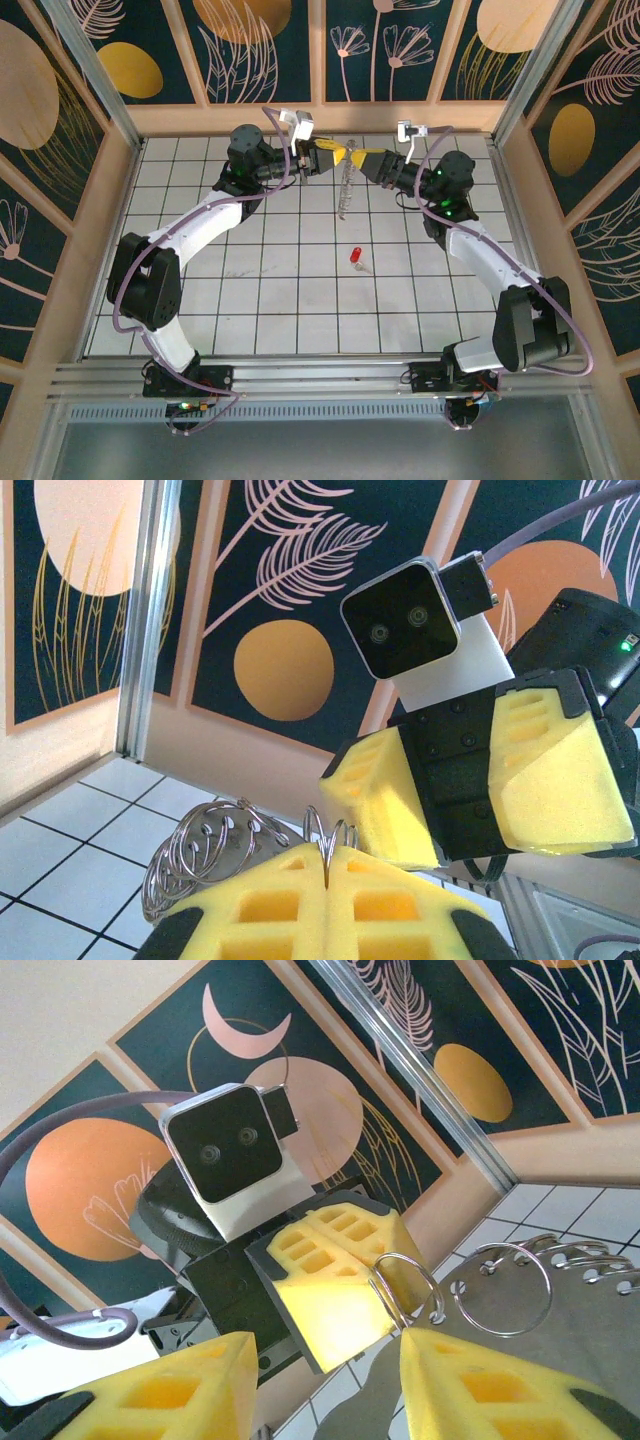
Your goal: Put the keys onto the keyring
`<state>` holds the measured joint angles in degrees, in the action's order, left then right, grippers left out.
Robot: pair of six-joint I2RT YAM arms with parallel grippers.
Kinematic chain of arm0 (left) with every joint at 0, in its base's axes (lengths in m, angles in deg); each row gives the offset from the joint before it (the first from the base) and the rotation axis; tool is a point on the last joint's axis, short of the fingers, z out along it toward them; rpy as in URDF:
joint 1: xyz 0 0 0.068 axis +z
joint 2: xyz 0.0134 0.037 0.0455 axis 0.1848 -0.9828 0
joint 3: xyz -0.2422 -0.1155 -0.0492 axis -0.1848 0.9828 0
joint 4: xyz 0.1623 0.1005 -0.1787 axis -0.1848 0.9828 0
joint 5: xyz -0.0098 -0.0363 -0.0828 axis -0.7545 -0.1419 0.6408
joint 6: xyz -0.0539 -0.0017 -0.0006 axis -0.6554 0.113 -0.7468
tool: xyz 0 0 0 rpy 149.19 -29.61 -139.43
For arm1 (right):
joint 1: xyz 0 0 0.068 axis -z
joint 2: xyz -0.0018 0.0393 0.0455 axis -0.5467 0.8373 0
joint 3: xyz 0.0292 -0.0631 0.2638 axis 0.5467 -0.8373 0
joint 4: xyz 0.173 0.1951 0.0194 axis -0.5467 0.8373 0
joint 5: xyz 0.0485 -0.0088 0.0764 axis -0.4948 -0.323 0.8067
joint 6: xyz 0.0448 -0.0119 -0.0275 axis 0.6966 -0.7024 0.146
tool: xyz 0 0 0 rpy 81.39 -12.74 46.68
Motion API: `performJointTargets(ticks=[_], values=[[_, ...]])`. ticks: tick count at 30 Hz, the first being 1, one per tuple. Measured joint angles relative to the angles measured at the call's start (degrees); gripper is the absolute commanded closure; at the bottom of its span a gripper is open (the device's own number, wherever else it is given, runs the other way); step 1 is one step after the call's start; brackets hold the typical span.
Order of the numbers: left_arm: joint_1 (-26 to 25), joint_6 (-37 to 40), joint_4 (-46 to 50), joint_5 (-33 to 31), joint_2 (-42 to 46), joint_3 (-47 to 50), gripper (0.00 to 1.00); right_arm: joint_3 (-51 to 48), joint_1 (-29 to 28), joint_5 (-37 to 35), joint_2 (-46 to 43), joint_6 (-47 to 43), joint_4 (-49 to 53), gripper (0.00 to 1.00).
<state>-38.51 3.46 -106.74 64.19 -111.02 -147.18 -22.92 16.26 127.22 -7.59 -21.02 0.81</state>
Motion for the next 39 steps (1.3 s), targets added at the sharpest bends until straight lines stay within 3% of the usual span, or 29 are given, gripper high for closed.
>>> performJointTargets(ticks=[28, 39], values=[[0.15, -0.26, -0.04, 0.0, 0.02, 0.0, 1.0, 2.58, -0.55, -0.61, 3.65, 0.37, -0.09, 0.63], [0.22, -0.7, -0.96, 0.24, 0.02, 0.0, 1.0, 3.23, -1.11, -0.57, 4.09, 0.35, -0.04, 0.77]])
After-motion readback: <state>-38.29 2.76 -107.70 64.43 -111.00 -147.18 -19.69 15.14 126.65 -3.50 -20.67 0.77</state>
